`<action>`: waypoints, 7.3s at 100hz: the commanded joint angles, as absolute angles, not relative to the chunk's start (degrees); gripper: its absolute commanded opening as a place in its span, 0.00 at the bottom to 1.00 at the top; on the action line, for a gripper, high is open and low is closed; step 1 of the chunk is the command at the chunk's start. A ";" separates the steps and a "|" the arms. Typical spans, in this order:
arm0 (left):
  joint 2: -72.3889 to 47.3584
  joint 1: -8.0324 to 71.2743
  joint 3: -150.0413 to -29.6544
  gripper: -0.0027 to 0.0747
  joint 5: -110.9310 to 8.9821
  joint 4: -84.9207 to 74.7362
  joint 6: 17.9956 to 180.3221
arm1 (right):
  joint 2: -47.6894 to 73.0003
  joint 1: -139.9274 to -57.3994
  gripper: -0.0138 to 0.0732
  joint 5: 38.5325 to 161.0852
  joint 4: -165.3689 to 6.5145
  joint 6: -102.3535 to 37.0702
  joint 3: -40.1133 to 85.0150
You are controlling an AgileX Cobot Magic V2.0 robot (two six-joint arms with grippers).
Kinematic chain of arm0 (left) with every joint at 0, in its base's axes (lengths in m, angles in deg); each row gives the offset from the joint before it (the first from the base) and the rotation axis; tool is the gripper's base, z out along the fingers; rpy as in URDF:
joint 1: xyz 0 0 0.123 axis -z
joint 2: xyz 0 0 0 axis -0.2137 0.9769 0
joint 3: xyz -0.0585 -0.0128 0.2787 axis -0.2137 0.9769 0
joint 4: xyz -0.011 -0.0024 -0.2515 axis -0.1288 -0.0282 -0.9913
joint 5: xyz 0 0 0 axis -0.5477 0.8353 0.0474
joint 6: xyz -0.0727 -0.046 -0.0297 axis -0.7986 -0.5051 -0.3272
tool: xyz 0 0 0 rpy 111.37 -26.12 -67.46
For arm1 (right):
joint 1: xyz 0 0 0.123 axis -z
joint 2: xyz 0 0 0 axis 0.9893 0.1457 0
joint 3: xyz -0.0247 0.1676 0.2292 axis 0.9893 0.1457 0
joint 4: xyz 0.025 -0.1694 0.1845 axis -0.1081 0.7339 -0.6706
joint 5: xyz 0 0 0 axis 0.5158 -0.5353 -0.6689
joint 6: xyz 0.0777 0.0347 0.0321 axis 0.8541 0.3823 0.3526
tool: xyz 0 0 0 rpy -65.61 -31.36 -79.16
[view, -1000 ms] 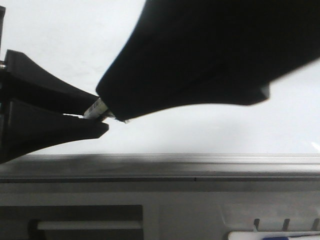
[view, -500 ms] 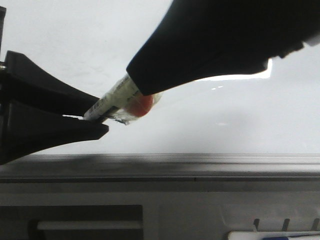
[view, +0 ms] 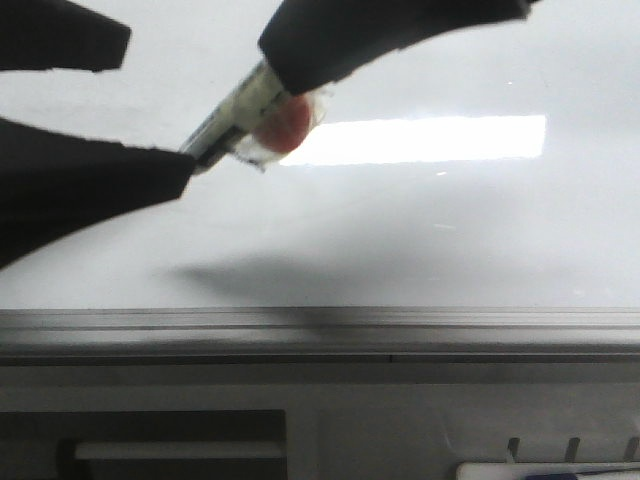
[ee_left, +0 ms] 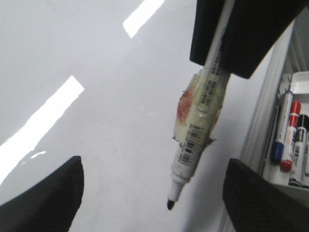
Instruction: Write number 3 on whiteboard
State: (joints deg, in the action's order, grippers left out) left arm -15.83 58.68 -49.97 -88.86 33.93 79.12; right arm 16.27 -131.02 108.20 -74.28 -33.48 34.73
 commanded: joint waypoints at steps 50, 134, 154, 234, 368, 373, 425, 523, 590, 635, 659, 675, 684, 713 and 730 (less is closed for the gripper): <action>-24.58 59.00 -51.40 0.68 -91.71 18.75 78.36 | 15.22 -123.97 0.09 107.05 -74.24 -33.27 26.94; -24.58 59.00 -51.40 0.67 -91.71 18.67 78.36 | 19.07 -118.28 0.09 119.10 -70.97 -32.73 21.57; -24.58 59.00 -51.40 0.67 -91.71 18.67 78.36 | 20.01 -118.87 0.09 120.25 -71.11 -31.14 22.59; -24.58 59.00 -51.40 0.67 -91.61 18.67 78.36 | 22.95 -122.17 0.09 122.11 -71.75 -29.92 25.01; -11.37 64.50 -51.40 0.59 -95.52 30.12 78.95 | 17.93 -131.18 0.09 121.47 -74.00 -29.92 22.47; -10.34 64.50 -51.40 0.59 -95.52 29.93 78.95 | 17.93 -131.18 0.09 121.36 -74.31 -29.92 22.47; -7.99 64.60 -51.40 0.40 -98.61 29.16 78.95 | 17.93 -134.04 0.09 121.19 -76.07 -29.92 22.47; -7.99 64.60 -51.29 0.01 -94.83 30.83 78.21 | 19.81 -134.04 0.66 119.24 -75.01 -29.92 22.47; -8.18 64.60 -51.39 0.01 -91.53 -20.65 66.53 | 12.21 -127.37 0.72 107.87 -73.49 -29.92 22.45; -6.89 64.60 -51.39 0.01 -89.98 -24.84 66.53 | 12.21 -127.37 0.72 108.59 -73.49 -29.92 22.45; -6.89 64.60 -51.39 0.01 -88.00 -25.13 66.36 | 12.21 -127.37 0.72 108.87 -73.49 -29.92 22.45; -6.89 64.60 -51.39 0.01 -87.59 -27.85 66.36 | 12.21 -127.37 0.72 108.97 -73.49 -29.92 22.45; -6.89 64.60 -51.39 0.01 -87.43 -27.85 66.36 | 12.21 -127.37 0.72 108.97 -73.49 -29.92 22.45; -6.89 64.60 -51.39 0.29 -87.43 -27.85 66.36 | 12.21 -127.37 0.72 108.97 -73.49 -29.92 22.45; -6.89 64.60 -51.39 0.48 -87.75 -27.74 66.36 | 12.21 -127.37 0.72 108.97 -73.49 -29.92 22.45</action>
State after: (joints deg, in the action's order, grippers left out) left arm -7.05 64.67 -50.34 -84.45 -26.78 66.88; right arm 13.46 -127.69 112.83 -73.68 -30.03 24.18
